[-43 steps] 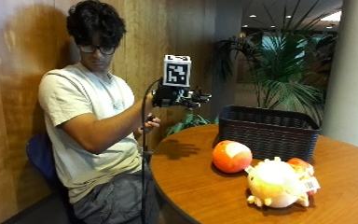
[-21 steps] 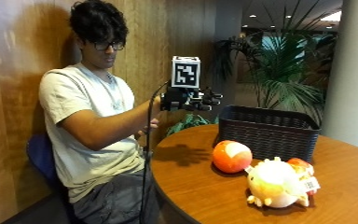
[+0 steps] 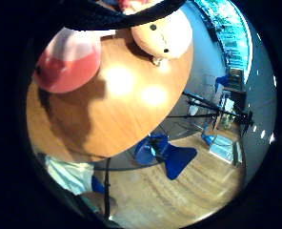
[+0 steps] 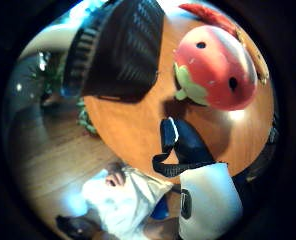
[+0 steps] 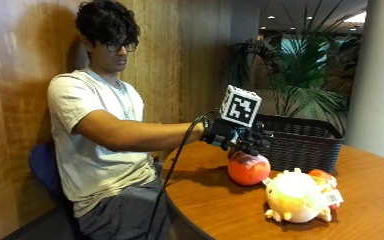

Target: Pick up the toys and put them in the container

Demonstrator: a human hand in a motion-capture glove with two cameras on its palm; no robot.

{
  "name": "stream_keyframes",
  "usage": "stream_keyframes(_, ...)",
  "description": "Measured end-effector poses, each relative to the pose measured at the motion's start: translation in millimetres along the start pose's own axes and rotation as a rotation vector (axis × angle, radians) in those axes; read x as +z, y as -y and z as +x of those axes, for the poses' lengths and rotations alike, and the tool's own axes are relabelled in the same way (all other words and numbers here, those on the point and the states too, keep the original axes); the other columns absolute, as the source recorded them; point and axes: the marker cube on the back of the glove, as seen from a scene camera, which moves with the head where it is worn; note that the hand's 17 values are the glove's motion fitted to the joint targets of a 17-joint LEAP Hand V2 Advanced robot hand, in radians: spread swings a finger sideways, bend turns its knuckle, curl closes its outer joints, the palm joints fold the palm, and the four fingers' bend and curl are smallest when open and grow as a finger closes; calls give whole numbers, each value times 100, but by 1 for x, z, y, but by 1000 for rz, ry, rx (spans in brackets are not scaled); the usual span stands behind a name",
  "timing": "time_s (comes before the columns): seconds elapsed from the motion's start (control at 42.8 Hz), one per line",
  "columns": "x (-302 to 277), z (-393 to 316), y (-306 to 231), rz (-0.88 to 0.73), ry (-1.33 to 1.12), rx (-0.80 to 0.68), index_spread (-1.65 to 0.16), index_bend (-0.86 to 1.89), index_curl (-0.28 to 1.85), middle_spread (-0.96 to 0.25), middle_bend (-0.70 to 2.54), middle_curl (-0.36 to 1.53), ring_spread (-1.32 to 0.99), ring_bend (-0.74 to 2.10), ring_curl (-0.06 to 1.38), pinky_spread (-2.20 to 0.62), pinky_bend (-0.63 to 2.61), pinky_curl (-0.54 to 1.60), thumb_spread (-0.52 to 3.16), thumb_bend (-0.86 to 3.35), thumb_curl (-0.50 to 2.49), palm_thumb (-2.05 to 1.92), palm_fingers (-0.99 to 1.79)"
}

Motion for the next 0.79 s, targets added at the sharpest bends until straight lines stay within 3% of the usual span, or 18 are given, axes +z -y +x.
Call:
stream_keyframes(0.444, 51, -7, 56, -154, 142, -55, -28, 1, 2, -1, 9, 16, -1, 23, 26, 1, 116, 42, 130, 3, 31, 25, -34)
stream_keyframes(0.608, 56, -6, 58, -128, 181, -56, -32, 18, 9, -3, 15, 17, -1, 26, 28, -2, 113, 41, 131, 4, 33, 30, -4)
stream_keyframes(0.748, 54, -7, 58, 55, 258, -93, -35, 22, 14, -6, 20, 20, -8, 40, 31, -13, 106, 37, 137, 10, 37, 43, 23)
stream_keyframes(0.795, 52, -7, 57, 113, 291, -97, -34, 19, 13, -10, 27, 23, -17, 56, 34, -24, 108, 36, 140, 17, 41, 54, 62)
